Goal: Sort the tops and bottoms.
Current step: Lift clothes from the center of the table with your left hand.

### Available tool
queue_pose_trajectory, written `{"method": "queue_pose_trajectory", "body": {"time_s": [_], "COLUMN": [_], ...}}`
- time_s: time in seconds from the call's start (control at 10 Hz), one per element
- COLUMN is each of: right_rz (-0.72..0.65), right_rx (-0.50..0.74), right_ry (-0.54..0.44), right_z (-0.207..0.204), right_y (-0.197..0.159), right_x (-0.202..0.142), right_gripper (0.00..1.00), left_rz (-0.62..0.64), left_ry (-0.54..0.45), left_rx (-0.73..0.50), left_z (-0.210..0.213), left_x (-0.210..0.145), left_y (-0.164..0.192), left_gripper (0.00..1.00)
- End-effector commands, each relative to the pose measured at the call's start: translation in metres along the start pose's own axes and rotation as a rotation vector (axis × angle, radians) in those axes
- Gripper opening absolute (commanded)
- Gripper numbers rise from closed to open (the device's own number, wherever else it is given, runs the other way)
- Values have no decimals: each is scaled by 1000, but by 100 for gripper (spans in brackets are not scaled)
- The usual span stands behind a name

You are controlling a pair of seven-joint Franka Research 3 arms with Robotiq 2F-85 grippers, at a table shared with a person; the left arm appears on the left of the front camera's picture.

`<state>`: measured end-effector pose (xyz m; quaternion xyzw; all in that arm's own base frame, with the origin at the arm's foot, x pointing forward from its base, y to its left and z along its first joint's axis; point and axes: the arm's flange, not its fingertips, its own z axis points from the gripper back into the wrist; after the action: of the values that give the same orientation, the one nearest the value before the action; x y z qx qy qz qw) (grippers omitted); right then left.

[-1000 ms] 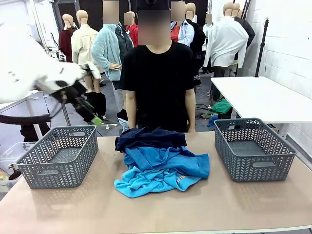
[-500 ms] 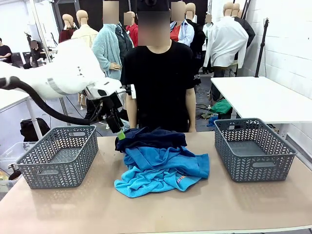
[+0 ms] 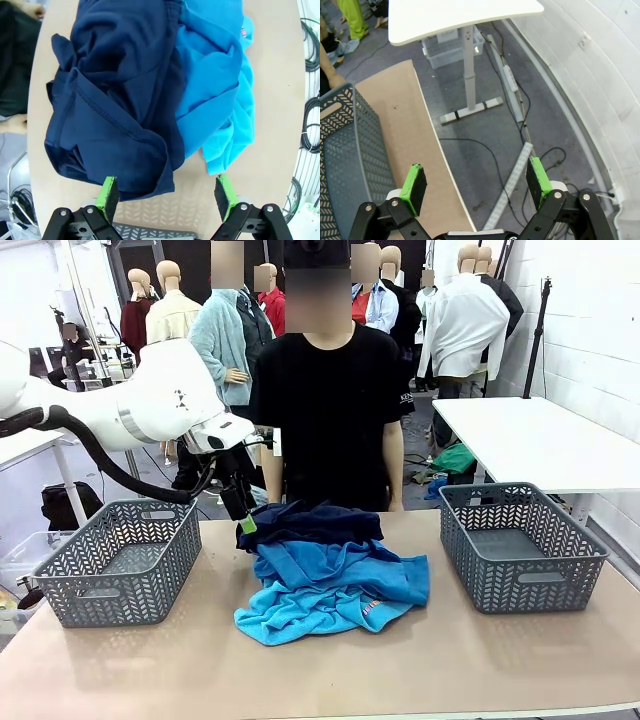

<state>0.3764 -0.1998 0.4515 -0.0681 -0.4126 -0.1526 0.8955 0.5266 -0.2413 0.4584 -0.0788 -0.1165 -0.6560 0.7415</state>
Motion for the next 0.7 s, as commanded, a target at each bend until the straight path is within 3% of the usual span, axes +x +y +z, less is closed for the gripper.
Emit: {"method": "queue_pose_trajectory", "body": {"time_s": [0.0,0.4,0.6], "right_rz": [4,4,4], "right_rx": [1,1,1], "right_ry": [10,10,10], "right_z": [1,1,1], "right_y": [0,0,0], "right_x": [0,0,0], "right_gripper": [100,100,100], "left_rz": [-13,-4,-30], "left_ry": [30,29,16], "left_rx": [-33,-57,-60], "left_z": [-10,-25,-22], "left_x": [1,-3,-4], "left_y": [6,11,7], "left_gripper": [100,100,61]}}
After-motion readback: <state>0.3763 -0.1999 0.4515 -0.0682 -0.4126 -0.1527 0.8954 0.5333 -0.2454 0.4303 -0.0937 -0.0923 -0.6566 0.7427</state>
